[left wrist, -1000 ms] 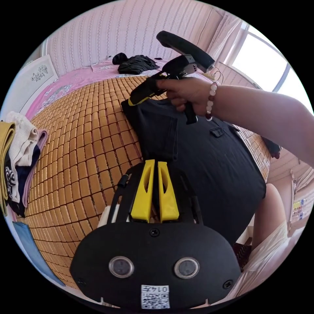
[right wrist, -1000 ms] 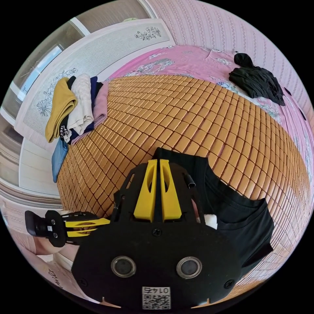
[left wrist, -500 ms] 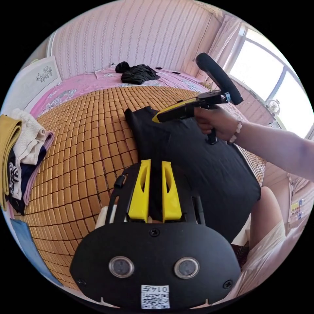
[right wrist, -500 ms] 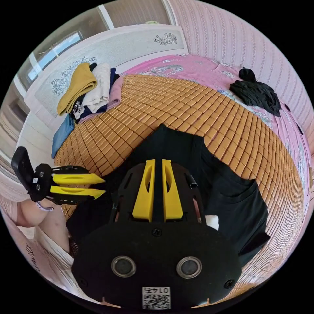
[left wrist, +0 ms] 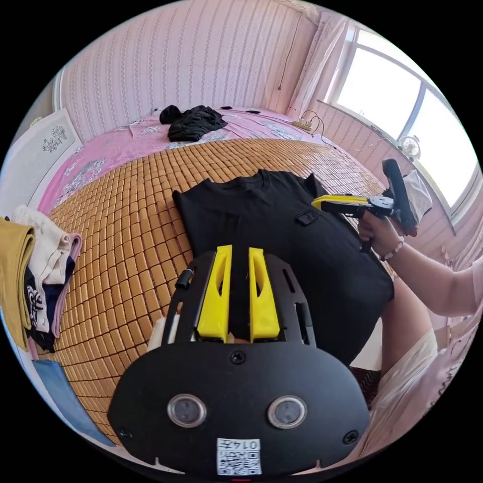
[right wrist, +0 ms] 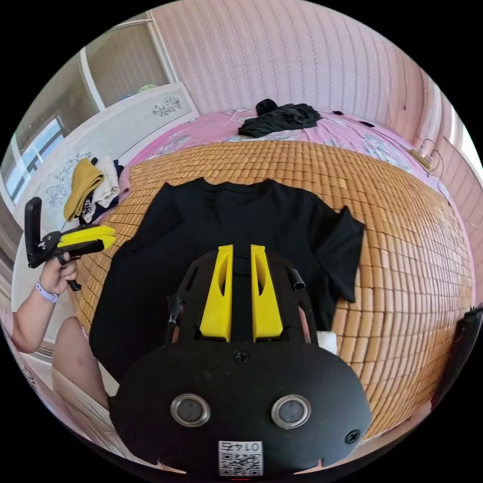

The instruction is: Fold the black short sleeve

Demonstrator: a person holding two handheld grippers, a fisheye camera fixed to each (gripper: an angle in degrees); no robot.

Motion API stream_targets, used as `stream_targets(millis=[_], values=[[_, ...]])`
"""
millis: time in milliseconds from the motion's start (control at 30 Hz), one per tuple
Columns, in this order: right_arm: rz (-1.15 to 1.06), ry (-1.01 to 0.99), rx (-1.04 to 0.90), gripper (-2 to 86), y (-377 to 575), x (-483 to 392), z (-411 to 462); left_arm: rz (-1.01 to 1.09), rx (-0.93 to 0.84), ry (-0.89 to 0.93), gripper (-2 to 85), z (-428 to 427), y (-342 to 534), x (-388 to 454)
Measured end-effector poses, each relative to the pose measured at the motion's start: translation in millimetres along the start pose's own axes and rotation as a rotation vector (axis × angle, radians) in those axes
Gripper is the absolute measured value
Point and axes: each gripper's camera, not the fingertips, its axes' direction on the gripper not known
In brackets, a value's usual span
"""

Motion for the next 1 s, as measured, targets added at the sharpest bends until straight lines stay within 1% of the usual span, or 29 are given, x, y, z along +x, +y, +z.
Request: stream_targets(millis=[67, 133, 200, 267, 333, 400, 500, 567, 700, 767, 900, 967, 1000], values=[[0.060, 0.053, 0.010, 6.7, 14.6, 28.8, -14.3, 0.037, -0.003, 0.058, 5.8, 6.7, -19.7, 11.0], [0.138, 0.052, -0.010, 7.4, 20.7, 56.8, -20.3, 0.097, -0.027, 0.107, 5.7, 26.8, -52.6, 31.0], [0.260, -0.013, 0.010, 7.8, 23.3, 89.3, -29.3, 0.137, -0.038, 0.142, 5.6, 45.6, -80.7, 48.7], [0.320, -0.068, 0.042, 7.7, 24.0, 105.6, -34.7, 0.192, -0.036, 0.184, 5.5, 64.1, -109.8, 69.4], [0.353, -0.083, 0.045, 7.4, 22.7, 115.5, -36.8, 0.282, -0.058, 0.275, 5.5, 91.8, -149.4, 101.4], [0.356, -0.075, 0.020, 7.2, 19.6, 121.4, -38.0, 0.315, -0.101, 0.295, 5.7, 115.7, -176.3, 124.0], [0.354, -0.100, 0.004, 7.0, 16.4, 125.2, -45.4, 0.352, -0.165, 0.245, 6.1, 155.7, -209.2, 157.3], [0.337, -0.125, 0.001, 6.9, 15.1, 125.7, -50.9, 0.333, -0.204, 0.226, 6.4, 178.4, -223.8, 171.3], [0.349, -0.147, 0.002, 5.8, 14.6, 129.6, -64.5, 0.227, -0.292, 0.134, 7.1, 224.5, -246.8, 182.3], [0.357, -0.158, 0.003, 5.0, 14.7, 131.1, -70.5, 0.226, -0.332, 0.130, 6.6, 237.7, -249.7, 186.3], [0.316, -0.181, -0.013, 3.5, 9.7, 130.5, -83.7, 0.306, -0.334, 0.089, 0.4, 237.8, -249.0, 188.1], [0.258, -0.122, -0.007, 2.9, 5.9, 123.4, -94.0, 0.280, -0.264, 0.080, -0.3, 223.0, -250.2, 177.6], [0.217, -0.108, 0.015, 2.5, 4.6, 117.2, -104.8, 0.250, -0.198, 0.129, -0.5, 206.2, -249.0, 166.8]])
